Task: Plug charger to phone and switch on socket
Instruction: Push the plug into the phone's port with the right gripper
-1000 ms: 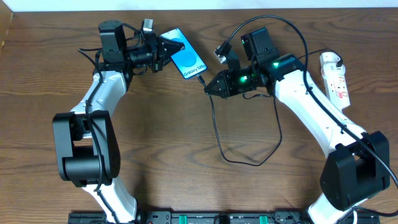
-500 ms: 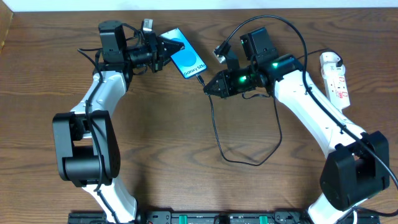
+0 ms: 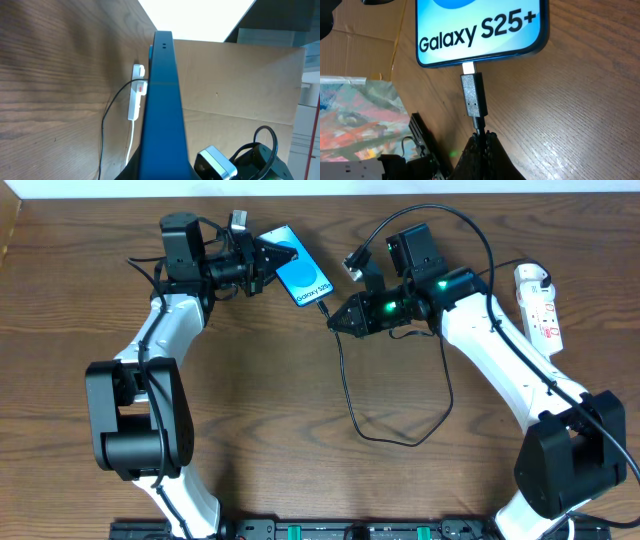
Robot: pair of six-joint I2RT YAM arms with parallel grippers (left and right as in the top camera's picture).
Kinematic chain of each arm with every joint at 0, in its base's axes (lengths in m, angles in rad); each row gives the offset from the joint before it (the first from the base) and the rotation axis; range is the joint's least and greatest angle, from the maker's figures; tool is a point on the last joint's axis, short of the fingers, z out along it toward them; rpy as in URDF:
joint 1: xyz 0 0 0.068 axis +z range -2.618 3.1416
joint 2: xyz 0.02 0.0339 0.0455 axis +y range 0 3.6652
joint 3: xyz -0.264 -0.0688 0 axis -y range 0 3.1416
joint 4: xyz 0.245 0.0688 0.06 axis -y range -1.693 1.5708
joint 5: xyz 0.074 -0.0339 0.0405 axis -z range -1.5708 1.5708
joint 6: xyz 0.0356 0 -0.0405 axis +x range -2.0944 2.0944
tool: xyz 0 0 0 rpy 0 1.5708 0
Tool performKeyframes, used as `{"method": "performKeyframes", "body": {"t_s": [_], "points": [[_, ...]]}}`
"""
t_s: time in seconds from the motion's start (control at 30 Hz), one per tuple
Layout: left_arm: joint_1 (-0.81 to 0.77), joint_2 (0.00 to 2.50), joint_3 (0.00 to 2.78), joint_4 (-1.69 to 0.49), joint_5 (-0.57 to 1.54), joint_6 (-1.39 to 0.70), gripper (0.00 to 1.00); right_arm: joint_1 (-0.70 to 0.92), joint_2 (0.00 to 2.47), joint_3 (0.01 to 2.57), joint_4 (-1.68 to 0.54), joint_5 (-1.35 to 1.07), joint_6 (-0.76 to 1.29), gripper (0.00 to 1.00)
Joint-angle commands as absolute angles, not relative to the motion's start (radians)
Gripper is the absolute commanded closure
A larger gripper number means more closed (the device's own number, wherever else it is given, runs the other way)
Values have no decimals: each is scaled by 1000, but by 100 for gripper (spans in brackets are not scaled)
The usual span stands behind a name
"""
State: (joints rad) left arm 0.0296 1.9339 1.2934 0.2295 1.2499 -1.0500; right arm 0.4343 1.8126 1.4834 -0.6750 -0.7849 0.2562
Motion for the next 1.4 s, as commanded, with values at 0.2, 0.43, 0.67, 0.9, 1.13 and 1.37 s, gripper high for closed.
{"method": "performKeyframes", "body": {"t_s": [0.2, 0.43, 0.67, 0.9, 1.13, 1.37], "points": [[8, 1911, 1296, 234, 1301, -1033, 93, 426, 1788, 1483, -596, -768, 273, 99], [2, 1911, 1296, 234, 1301, -1033, 93, 426, 1788, 1483, -552, -766, 273, 99], [-27, 1911, 1296, 234, 1302, -1033, 93, 426, 1788, 1483, -533, -735, 277, 99], [-39, 1911, 1296, 234, 1336, -1009, 93, 426, 1788, 1483, -505, -731, 292, 99], [-58, 1911, 1296, 234, 1351, -970, 93, 426, 1788, 1483, -480, -709, 331, 99], [-78, 1911, 1296, 234, 1350, -935, 92, 427, 1788, 1483, -448, -696, 389, 99]]}}
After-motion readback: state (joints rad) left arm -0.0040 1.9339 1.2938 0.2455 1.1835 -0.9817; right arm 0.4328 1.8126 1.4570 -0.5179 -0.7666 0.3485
